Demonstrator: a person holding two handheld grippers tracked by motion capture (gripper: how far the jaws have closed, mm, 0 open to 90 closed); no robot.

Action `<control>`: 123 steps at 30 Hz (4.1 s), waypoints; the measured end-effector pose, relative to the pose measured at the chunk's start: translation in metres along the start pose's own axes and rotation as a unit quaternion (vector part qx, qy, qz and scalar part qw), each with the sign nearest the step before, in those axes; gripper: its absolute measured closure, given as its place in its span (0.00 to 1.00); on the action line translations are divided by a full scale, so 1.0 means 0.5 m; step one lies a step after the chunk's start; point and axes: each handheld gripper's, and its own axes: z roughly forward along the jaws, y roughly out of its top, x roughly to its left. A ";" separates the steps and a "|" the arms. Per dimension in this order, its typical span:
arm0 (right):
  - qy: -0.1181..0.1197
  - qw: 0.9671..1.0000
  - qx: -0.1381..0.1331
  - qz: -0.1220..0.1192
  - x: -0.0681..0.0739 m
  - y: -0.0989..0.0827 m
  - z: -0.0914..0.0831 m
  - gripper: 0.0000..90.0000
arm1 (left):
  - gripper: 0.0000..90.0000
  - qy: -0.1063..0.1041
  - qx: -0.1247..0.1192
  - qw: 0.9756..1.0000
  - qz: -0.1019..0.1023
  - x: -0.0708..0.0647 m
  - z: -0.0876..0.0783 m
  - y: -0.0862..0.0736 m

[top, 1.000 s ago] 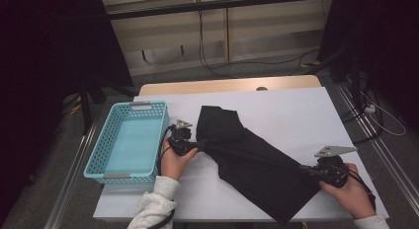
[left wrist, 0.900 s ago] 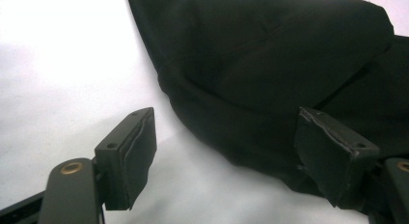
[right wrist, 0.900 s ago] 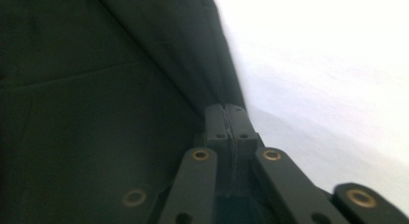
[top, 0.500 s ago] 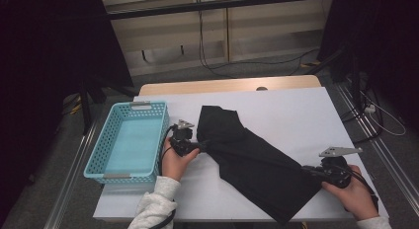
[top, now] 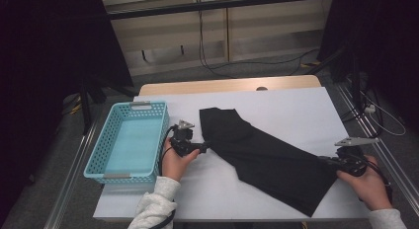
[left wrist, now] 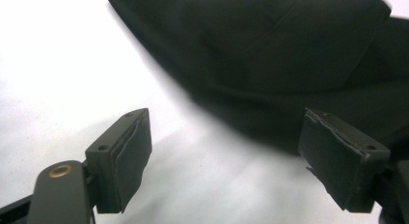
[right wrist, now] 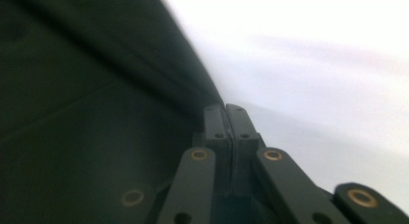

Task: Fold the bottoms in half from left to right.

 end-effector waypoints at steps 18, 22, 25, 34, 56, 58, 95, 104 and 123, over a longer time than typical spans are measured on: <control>-0.017 0.999 -0.034 -0.019 0.021 0.009 -0.015 0.76 | 0.21 -0.011 0.008 1.000 0.005 -0.004 0.005 -0.002; -0.022 0.999 -0.018 -0.019 0.019 -0.006 -0.007 0.80 | 0.20 -0.012 0.009 1.000 0.006 -0.006 0.003 -0.001; -0.020 1.000 -0.016 -0.015 0.012 -0.012 -0.002 0.92 | 0.20 -0.012 0.012 1.000 0.011 -0.007 0.003 0.000; -0.020 1.000 -0.008 -0.021 -0.001 -0.012 -0.011 1.00 | 0.20 -0.013 0.011 1.000 0.009 -0.004 0.004 0.000; 0.080 0.993 -0.043 -0.072 0.184 0.049 0.066 0.39 | 0.18 -0.015 0.014 1.000 0.013 -0.005 0.000 -0.004; 0.089 0.992 -0.049 -0.079 0.198 0.053 0.074 0.35 | 0.18 -0.016 0.013 1.000 0.016 -0.005 0.000 -0.005; 0.125 0.974 -0.039 -0.183 0.399 0.061 0.144 0.80 | 0.18 -0.018 0.017 0.999 0.026 -0.007 -0.012 -0.008; 0.179 0.968 -0.020 -0.172 0.402 0.050 0.125 0.92 | 0.18 -0.020 0.013 0.999 0.024 -0.006 -0.014 -0.005; 0.135 0.986 -0.070 -0.075 0.244 0.097 0.058 0.51 | 0.18 -0.019 0.011 0.999 0.028 -0.008 -0.013 -0.004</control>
